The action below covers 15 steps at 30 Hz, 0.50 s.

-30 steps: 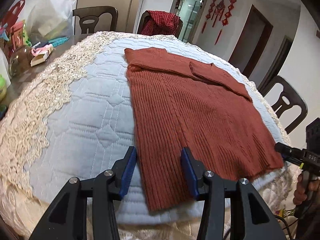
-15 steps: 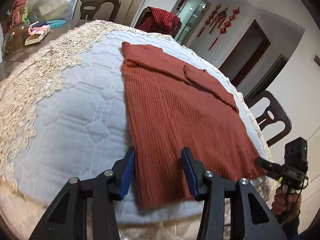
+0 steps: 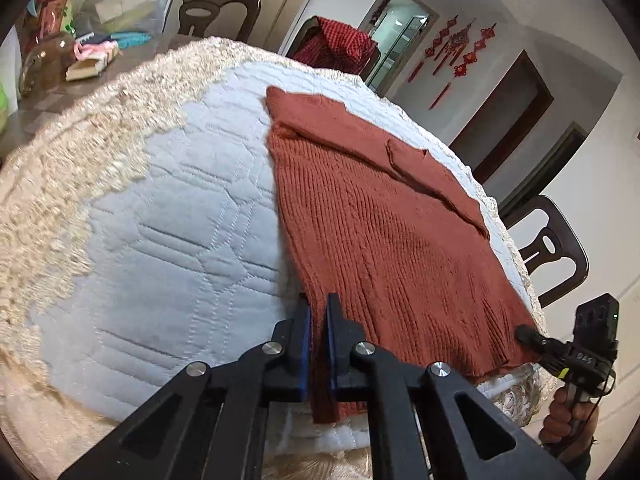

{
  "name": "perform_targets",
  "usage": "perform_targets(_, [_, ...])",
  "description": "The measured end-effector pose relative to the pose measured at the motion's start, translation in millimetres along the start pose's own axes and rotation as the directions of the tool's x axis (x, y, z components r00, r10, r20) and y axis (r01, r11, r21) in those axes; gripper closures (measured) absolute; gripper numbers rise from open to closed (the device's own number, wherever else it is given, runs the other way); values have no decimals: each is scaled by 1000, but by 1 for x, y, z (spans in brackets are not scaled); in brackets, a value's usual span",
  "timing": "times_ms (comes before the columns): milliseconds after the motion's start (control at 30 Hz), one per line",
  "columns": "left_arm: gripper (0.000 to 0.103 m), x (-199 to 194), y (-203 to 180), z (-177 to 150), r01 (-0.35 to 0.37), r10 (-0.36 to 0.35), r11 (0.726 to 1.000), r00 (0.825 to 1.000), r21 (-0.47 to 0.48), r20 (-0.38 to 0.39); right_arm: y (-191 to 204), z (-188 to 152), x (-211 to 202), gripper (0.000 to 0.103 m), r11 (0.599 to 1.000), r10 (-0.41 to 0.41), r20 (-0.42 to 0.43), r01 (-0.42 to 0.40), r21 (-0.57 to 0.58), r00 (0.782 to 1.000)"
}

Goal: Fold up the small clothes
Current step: 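Grasp the sweater hem with the left gripper while the right gripper grasps it too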

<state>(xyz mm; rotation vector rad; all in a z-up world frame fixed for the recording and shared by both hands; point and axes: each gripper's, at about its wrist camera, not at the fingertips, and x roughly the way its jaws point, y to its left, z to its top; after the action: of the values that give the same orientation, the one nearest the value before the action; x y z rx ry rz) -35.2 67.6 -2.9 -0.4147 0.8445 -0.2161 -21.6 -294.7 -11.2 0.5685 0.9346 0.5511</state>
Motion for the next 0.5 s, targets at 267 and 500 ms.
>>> perform_targets(267, [95,-17,14,-13,10,-10,1000,1000,1,-8,-24,-9,-53,98,998,-42,79,38,50,996])
perform_targets(500, [96,-11,16,-9,19,-19,1000,1000,8,-23,-32,-13,-36,98,996,-63,47,60,71,997])
